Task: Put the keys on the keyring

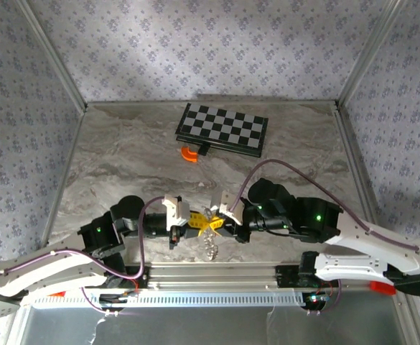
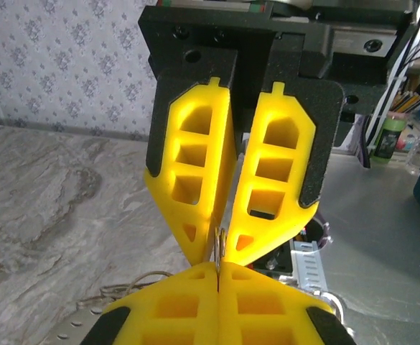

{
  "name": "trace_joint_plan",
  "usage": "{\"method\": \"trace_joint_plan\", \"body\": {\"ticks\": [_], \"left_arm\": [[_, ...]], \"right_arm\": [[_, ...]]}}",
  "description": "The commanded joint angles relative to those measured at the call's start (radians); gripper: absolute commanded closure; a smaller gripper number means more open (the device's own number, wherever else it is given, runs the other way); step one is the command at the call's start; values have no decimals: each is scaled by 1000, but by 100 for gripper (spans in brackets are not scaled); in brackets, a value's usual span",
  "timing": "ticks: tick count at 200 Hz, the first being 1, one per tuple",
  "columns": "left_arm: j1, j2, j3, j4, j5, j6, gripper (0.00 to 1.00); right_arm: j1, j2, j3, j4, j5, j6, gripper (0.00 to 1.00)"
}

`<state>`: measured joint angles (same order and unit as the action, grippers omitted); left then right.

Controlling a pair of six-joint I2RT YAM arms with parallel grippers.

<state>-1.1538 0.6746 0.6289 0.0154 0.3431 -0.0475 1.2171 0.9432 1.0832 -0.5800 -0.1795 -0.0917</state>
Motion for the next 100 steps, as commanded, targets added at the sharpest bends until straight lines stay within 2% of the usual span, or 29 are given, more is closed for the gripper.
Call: {"method": "trace_joint_plan", "body": {"ticks": [1, 28, 48, 78, 100], "left_arm": [[-9, -10, -5, 214, 79, -48, 100], [-9, -9, -64, 370, 111, -103, 100], [-10, 0, -71, 393, 125, -115, 100], [-13, 4, -2, 161, 44, -25, 100], [-14, 6, 63, -41, -38, 65, 79]], "right_arm": [[-5, -22, -29, 114, -15, 32, 88], [-8, -74, -72, 181, -14, 33, 93], [-11, -95, -78, 189, -18, 33, 100], [-18, -83, -25, 120, 8, 9, 100], [-19, -48, 41, 25, 55, -31, 100]]}}
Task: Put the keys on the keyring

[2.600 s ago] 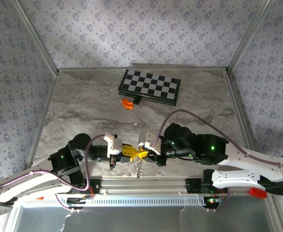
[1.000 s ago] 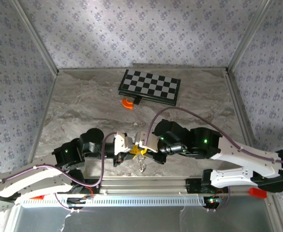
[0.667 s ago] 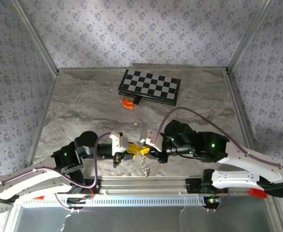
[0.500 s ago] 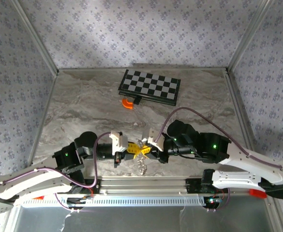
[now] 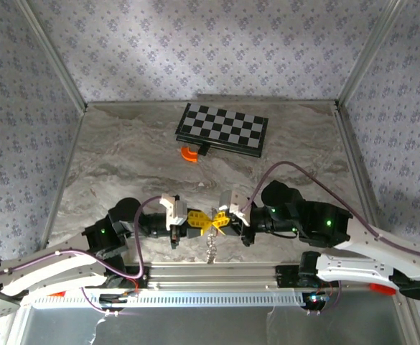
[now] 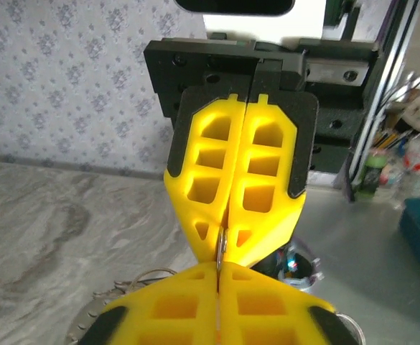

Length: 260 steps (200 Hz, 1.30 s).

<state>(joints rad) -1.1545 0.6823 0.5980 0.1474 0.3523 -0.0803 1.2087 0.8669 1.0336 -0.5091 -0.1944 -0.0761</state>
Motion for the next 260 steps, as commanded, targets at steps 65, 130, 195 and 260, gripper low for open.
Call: {"method": "trace_joint_plan", "body": {"ticks": [65, 130, 195, 260], "left_arm": [[-16, 84, 229, -439, -111, 241, 74], [-16, 69, 229, -426, -126, 250, 78], [-16, 71, 242, -407, -91, 242, 100], [-17, -26, 149, -188, -21, 124, 100]], "right_arm": [[-5, 164, 254, -254, 114, -145, 100], [21, 238, 305, -329, 90, -182, 100], [32, 231, 294, -314, 47, -176, 100], [41, 168, 245, -223, 48, -127, 95]]}}
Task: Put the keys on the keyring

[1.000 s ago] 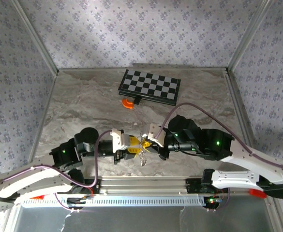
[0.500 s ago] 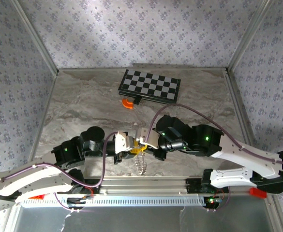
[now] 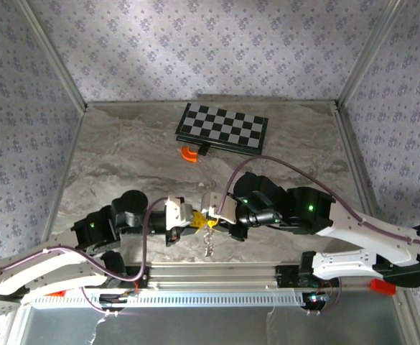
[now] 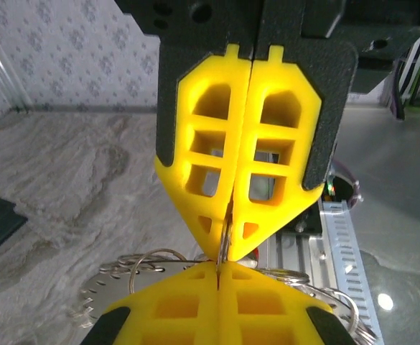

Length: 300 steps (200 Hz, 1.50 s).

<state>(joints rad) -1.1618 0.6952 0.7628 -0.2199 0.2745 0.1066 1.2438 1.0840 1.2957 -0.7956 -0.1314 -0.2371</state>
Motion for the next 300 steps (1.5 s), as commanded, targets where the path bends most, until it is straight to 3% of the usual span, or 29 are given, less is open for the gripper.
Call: {"method": "trace_joint_plan", "body": {"ticks": [1, 82, 137, 160, 179, 200, 236, 300], "left_arm": [[-10, -39, -16, 183, 58, -64, 100], [-11, -59, -145, 489, 121, -177, 100], [-19, -46, -206, 630, 121, -240, 100], [-20, -49, -195, 591, 114, -228, 100], [-22, -49, -141, 437, 87, -173, 100], [-28, -59, -75, 248, 1, -98, 80], [-29, -22, 26, 19, -52, 2, 78], [-39, 27, 53, 0, -48, 35, 77]], "right_arm": [[6, -49, -19, 65, -15, 36, 95], [-5, -150, -151, 231, -68, 107, 89], [-26, -220, -219, 323, -76, 121, 98], [-30, -235, -225, 334, -73, 111, 100], [-32, -236, -212, 313, -56, 105, 100], [-33, -208, -166, 230, -34, 81, 100], [-32, -122, -45, 79, -7, 20, 100], [-23, -31, 16, 28, -17, -11, 100]]}}
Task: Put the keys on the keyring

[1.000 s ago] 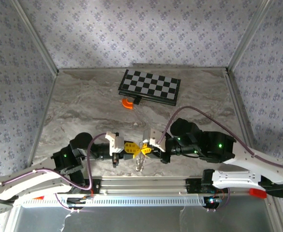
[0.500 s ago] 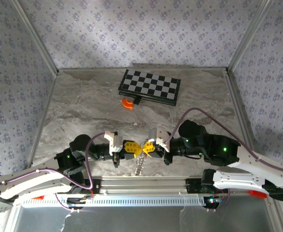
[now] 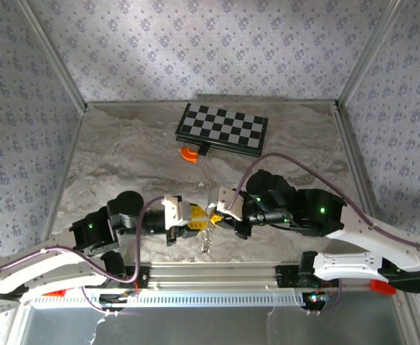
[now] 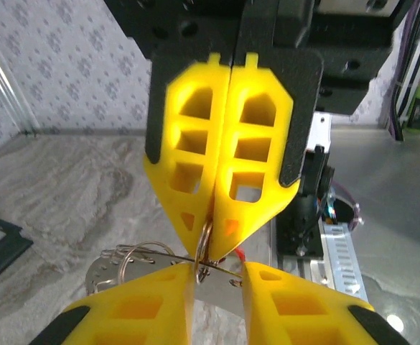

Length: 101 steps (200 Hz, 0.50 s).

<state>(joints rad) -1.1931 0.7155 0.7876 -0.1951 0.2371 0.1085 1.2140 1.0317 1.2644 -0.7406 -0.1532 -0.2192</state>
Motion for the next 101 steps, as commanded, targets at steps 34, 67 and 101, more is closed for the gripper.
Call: {"method": "trace_joint_plan", "body": {"ticks": [34, 67, 101], "left_arm": [[-8, 8, 34, -32, -17, 38, 87], [-9, 5, 41, -44, -18, 41, 88], [-9, 8, 46, -50, -18, 40, 88]], "right_arm": [[16, 49, 69, -59, 11, -38, 100], [22, 67, 79, -84, 7, -43, 100], [33, 87, 92, -107, 2, -48, 100]]}}
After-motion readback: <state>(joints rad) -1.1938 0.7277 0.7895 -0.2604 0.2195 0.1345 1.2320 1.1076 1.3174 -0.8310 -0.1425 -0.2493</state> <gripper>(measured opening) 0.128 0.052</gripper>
